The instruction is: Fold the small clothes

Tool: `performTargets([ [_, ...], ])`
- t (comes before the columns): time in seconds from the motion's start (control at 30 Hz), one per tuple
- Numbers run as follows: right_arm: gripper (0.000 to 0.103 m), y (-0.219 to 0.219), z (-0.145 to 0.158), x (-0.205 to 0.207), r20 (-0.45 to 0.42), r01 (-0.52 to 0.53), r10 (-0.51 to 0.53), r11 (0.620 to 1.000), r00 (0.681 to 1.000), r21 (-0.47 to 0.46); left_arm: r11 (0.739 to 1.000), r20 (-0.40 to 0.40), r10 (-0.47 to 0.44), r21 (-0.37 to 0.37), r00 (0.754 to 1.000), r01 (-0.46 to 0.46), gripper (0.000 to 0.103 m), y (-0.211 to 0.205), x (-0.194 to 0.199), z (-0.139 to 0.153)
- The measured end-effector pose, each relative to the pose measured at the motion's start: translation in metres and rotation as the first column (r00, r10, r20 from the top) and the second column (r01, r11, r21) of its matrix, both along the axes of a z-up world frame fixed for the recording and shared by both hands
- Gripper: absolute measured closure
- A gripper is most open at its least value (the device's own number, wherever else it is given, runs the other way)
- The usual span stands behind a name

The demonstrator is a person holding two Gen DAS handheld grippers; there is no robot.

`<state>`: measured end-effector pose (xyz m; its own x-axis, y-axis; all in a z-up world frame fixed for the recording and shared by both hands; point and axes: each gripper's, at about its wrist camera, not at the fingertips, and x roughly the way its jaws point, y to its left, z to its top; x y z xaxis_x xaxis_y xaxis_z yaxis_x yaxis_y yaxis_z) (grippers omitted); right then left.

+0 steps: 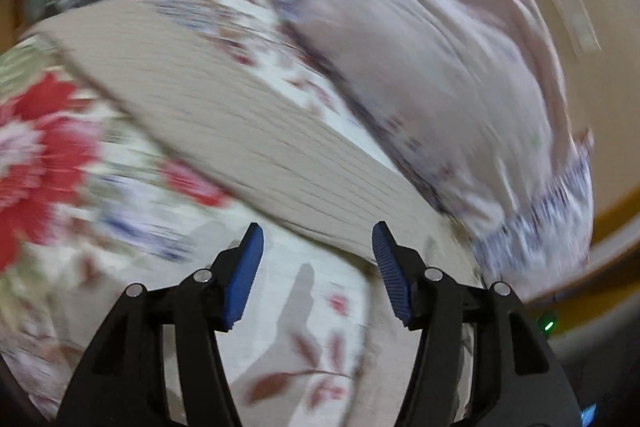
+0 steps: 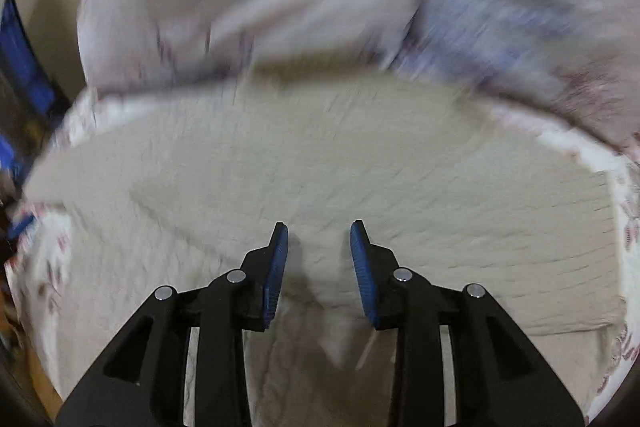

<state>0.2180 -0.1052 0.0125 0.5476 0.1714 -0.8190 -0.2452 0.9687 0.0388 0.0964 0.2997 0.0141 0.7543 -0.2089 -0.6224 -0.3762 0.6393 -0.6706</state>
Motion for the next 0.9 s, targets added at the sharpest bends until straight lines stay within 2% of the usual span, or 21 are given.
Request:
performTargets([
  [0.03, 0.066, 0.003, -0.001, -0.004, 0.047, 0.007, -0.007, 1.000, 0.999, -0.014, 0.999, -0.011, 0.037, -0.009, 0.999, -0.037, 0.047, 0.011, -0.003, -0.004],
  [0.07, 0.066, 0.004, -0.001, -0.004, 0.048, 0.003, -0.002, 1.000, 0.999, -0.027, 0.997, -0.024, 0.070, -0.019, 0.997, -0.071, 0.047, 0.021, -0.005, -0.008],
  [0.13, 0.065, 0.001, -0.001, -0.004, 0.034, 0.007, -0.007, 1.000, 0.999, -0.003, 0.992, -0.037, 0.111, -0.051, 0.993, -0.113, 0.047, 0.037, -0.006, -0.016],
  [0.2, 0.065, -0.006, 0.001, -0.003, 0.014, 0.012, -0.013, 0.999, 1.000, 0.035, 0.986, -0.034, 0.143, -0.085, 0.989, -0.145, 0.055, 0.049, -0.003, -0.019],
  [0.3, 0.064, -0.010, 0.003, -0.003, -0.001, 0.013, -0.013, 0.998, 1.000, 0.067, 0.971, -0.035, 0.197, -0.134, 0.980, -0.200, 0.057, 0.068, 0.003, -0.020],
  [0.43, 0.062, -0.008, 0.005, -0.005, -0.001, 0.012, -0.012, 0.997, 1.000, 0.077, 0.950, -0.052, 0.252, -0.179, 0.966, -0.257, 0.076, 0.096, 0.009, -0.028],
  [0.5, 0.061, -0.010, 0.006, -0.006, -0.006, 0.015, -0.014, 0.995, 1.000, 0.095, 0.949, -0.064, 0.259, -0.168, 0.964, -0.266, 0.092, 0.103, 0.010, -0.031],
  [0.57, 0.055, -0.016, 0.009, -0.006, -0.020, 0.018, -0.016, 0.991, 1.000, 0.134, 0.948, -0.066, 0.265, -0.163, 0.962, -0.272, 0.096, 0.106, 0.011, -0.029],
  [0.7, 0.048, -0.028, 0.018, -0.010, -0.024, 0.038, -0.034, 0.981, 0.999, 0.189, 0.967, 0.034, 0.240, -0.093, 0.970, -0.236, 0.097, 0.087, 0.016, 0.004],
  [0.8, 0.046, -0.043, 0.024, -0.016, -0.004, 0.058, -0.059, 0.976, 0.998, 0.212, 0.988, 0.152, 0.146, -0.077, 0.978, -0.135, 0.098, 0.051, 0.032, 0.043],
  [0.9, 0.046, -0.062, 0.028, -0.021, 0.008, 0.089, -0.093, 0.966, 0.996, 0.241, 0.999, 0.239, 0.021, -0.043, 0.971, -0.011, 0.098, 0.000, 0.052, 0.071],
])
